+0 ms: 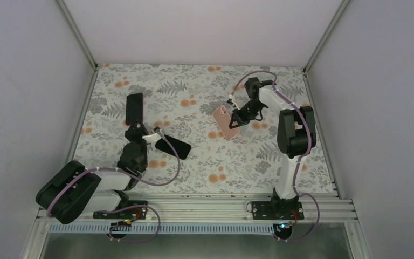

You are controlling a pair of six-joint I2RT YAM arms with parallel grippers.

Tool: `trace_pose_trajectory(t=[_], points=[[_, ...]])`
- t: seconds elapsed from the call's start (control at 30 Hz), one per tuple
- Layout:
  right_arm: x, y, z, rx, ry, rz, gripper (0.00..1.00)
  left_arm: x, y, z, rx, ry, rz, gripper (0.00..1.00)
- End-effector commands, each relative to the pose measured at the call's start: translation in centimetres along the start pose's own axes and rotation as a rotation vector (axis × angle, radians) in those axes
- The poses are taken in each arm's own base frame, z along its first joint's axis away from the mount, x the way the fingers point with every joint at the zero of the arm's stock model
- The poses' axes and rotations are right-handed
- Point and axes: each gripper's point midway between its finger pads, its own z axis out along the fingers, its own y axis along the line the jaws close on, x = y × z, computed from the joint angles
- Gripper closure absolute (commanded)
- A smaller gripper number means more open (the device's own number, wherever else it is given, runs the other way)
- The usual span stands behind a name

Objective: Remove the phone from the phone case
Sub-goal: Place the phone case at the center of the board.

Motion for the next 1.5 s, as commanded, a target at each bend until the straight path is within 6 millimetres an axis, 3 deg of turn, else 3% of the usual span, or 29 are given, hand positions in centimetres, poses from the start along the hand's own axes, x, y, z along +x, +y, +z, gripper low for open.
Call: trace_pose_trajectory(t=[0.0,0.27,0.57,0.67,0.77,0.83,0.9,0.93,1.0,1.1,1.23,1.37,1.47], points=[[0.0,-1.2,0.9,0.049,0.010,-0.048,0.97,0.8,-2.2,-0.6,0.062,-0.020,-0.021,0.98],[1.1,-4.9,1.9,0.204,0.078,-0.021,0.97,2.4,-9.9,-1.7,0.317,-0.015,0.090,0.98],[1.9,-6.5,0.9,0.300,0.112,-0.031,0.96,3.4,-12.6,-2.6,0.400,-0.007,0.135,0.96],[2.5,-7.1,0.8,0.319,0.133,-0.025,0.85,3.4,-13.2,-2.9,0.435,-0.012,0.150,0.85],[3.0,-8.1,0.1,0.371,0.153,-0.025,0.66,3.8,-14.6,-3.7,0.529,-0.007,0.173,0.74],[3.3,-8.4,-0.8,0.416,0.168,-0.058,0.57,3.6,-15.5,-4.4,0.622,-0.012,0.167,0.61],[3.3,-9.1,-2.2,0.499,0.172,-0.084,0.48,2.9,-15.7,-5.1,0.711,-0.032,0.141,0.37],[3.3,-9.6,-3.2,0.558,0.173,-0.091,0.44,2.5,-15.8,-5.6,0.764,-0.042,0.131,0.30],[3.5,-10.2,-4.8,0.645,0.186,-0.108,0.38,1.6,-15.6,-6.6,0.884,-0.053,0.106,0.20],[3.3,-10.1,-7.2,0.730,0.188,-0.135,0.32,0.3,-14.5,-7.9,1.029,-0.046,0.071,0.14],[2.8,-7.5,-8.9,0.747,0.168,-0.217,0.24,-1.5,-11.0,-8.3,1.143,-0.011,0.001,0.07],[2.4,-2.0,-7.1,0.652,0.153,-0.363,0.05,-3.8,-5.9,-8.0,1.181,-0.031,-0.078,0.05],[1.9,3.1,-3.6,0.564,0.151,-0.482,0.03,-5.8,0.2,-6.1,1.114,-0.081,-0.203,0.02]])
